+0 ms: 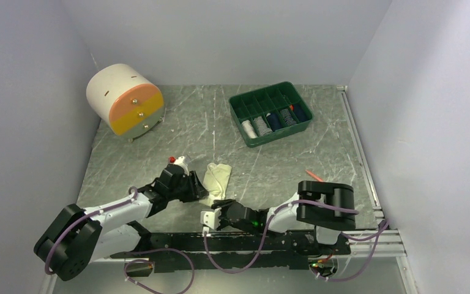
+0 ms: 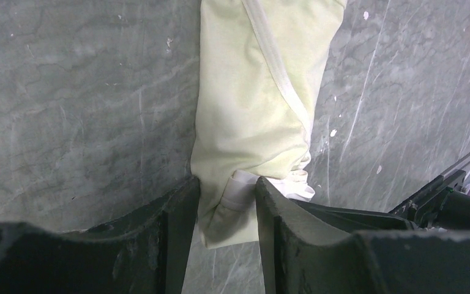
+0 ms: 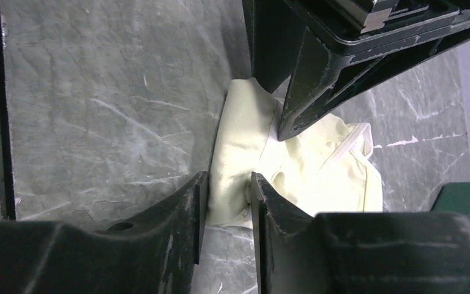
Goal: Roll the underwear
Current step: Roll the underwear to the center of the board.
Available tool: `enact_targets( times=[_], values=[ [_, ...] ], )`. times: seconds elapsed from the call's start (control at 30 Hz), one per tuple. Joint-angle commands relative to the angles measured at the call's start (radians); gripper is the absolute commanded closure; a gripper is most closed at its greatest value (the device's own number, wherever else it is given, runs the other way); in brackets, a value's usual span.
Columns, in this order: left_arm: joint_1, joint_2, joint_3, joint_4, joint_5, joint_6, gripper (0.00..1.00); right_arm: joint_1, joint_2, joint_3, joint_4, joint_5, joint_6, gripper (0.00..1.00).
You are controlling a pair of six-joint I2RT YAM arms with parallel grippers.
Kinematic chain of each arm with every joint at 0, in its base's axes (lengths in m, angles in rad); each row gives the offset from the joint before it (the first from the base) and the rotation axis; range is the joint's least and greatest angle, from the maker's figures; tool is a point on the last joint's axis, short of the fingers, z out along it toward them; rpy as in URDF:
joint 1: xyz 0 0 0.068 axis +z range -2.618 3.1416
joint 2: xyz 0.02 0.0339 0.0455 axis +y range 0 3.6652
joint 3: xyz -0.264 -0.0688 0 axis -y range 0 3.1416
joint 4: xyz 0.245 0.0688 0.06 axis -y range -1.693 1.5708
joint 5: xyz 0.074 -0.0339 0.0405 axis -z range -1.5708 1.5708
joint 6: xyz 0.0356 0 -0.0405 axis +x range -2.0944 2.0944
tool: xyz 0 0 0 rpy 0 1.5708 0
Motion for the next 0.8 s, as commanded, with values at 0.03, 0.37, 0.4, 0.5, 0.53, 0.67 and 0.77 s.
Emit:
enact_targets(
  times=[0.03, 0.37, 0.4, 0.5, 0.53, 0.67, 0.77],
  values=[
    [-0.001, 0.043, -0.046, -0.234, -0.061, 0.055, 0.52, 0.005, 0.037, -0.01, 0.042, 0.072, 0.013, 0.7],
    [0.001, -0.022, -0.012, -0.289, -0.062, 0.03, 0.39, 0.005, -0.025, -0.002, 0.032, -0.025, 0.139, 1.0],
    [0.003, -0.034, -0.007, -0.303, -0.061, 0.023, 0.36, 0.003, -0.041, 0.004, 0.016, -0.049, 0.165, 1.0],
    [0.012, -0.086, -0.004, -0.341, -0.063, -0.008, 0.3, -0.009, -0.055, 0.021, -0.02, -0.119, 0.253, 1.0],
    [0.018, -0.107, -0.009, -0.353, -0.064, -0.031, 0.29, -0.01, -0.055, 0.017, -0.007, -0.131, 0.281, 1.0],
    [0.068, -0.202, -0.05, -0.387, -0.01, -0.134, 0.25, -0.012, -0.038, 0.008, 0.041, -0.146, 0.375, 1.0],
    [0.09, -0.254, -0.097, -0.403, 0.046, -0.207, 0.25, -0.012, -0.018, 0.008, 0.056, -0.133, 0.413, 1.0]
  ],
)
